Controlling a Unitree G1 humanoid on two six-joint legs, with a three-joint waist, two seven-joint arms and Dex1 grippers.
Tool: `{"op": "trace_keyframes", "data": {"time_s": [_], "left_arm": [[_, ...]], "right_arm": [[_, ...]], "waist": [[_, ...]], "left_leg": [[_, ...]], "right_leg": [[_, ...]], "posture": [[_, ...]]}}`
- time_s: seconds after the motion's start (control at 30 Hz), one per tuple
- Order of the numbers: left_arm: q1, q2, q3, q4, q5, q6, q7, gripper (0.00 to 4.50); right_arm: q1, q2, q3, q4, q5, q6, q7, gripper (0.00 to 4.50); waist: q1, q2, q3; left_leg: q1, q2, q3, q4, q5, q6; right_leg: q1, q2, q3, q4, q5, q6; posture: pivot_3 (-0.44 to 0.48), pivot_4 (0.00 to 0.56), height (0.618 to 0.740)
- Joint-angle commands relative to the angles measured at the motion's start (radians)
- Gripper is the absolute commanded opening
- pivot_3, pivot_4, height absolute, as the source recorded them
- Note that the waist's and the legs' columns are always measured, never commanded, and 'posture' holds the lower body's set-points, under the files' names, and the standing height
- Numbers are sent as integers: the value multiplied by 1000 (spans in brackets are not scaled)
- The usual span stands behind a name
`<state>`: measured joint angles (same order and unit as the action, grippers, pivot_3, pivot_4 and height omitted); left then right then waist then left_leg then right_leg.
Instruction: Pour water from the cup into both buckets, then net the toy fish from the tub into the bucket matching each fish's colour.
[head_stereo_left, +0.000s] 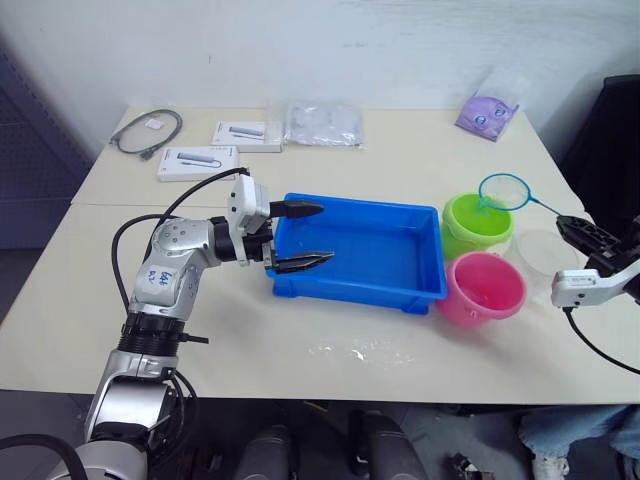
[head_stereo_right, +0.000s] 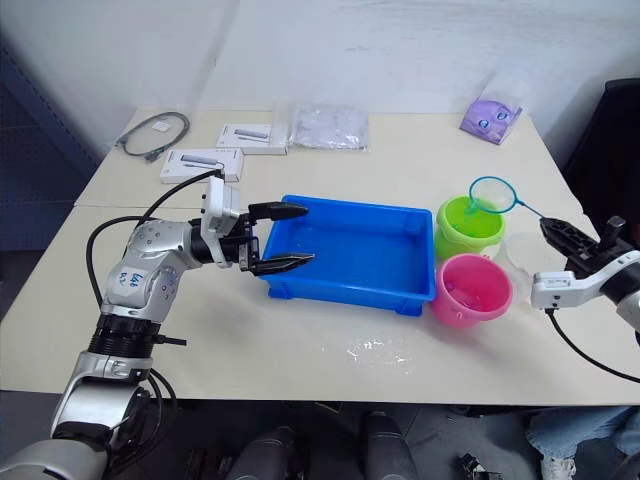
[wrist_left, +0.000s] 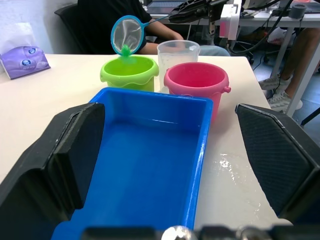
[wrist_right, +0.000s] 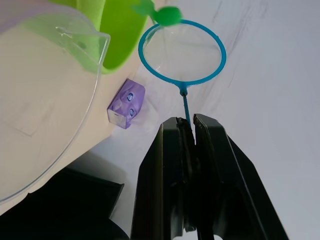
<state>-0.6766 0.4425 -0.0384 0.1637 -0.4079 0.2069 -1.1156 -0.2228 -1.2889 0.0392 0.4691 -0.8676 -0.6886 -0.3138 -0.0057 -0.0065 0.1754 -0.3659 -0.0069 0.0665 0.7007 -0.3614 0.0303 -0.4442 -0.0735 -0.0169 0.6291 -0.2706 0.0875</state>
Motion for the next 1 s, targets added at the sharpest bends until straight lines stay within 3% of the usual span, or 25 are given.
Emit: {"op": "trace_keyframes", "data": {"time_s": [0.03,0.23,0.4,0.53,0.63,0.73,0.9,1.0], "left_arm": [[0,0,7,-23,-4,-16,-4,4489],[-2,-2,9,-22,-4,-17,1,4489],[1,-6,16,-26,-8,-19,12,4489],[11,0,37,-27,-29,-11,13,4489],[36,21,98,-46,-103,24,-9,4489],[71,57,141,-118,-185,71,-58,4489],[110,146,222,-262,-354,243,-74,4489],[151,225,257,-305,-401,290,-129,4489]], "right_arm": [[-13,-7,-39,19,48,36,1,0],[8,-14,-18,-18,20,22,-28,0],[-6,-14,-83,40,106,72,-20,0],[46,34,-99,-62,497,-55,258,0],[131,87,-131,-292,996,93,564,0],[214,115,-177,-526,1316,297,756,0],[302,128,-189,-871,1631,613,902,0],[300,169,-113,-993,1639,710,946,0]], "waist": [[0,0,0],[0,0,0],[0,0,0],[-2,0,0],[-10,0,0],[-14,0,0],[-7,0,0],[-2,0,0]], "left_leg": [[0,0,0,0,0,0],[0,0,0,0,0,0],[0,0,1,0,0,0],[0,1,0,0,0,0],[1,2,0,0,0,0],[1,2,-1,0,0,0],[0,2,-4,1,0,1],[0,2,-5,1,-1,1]], "right_leg": [[0,0,0,0,0,0],[0,0,0,0,0,0],[0,0,1,0,0,0],[0,2,1,0,0,0],[1,2,1,0,0,0],[1,2,0,3,1,0],[2,-1,-2,5,1,0],[2,-2,-2,4,1,-1]], "posture": [[0,150,740],[0,150,740],[0,150,740],[0,150,740],[0,150,740],[0,150,740],[0,150,740],[0,150,740]]}}
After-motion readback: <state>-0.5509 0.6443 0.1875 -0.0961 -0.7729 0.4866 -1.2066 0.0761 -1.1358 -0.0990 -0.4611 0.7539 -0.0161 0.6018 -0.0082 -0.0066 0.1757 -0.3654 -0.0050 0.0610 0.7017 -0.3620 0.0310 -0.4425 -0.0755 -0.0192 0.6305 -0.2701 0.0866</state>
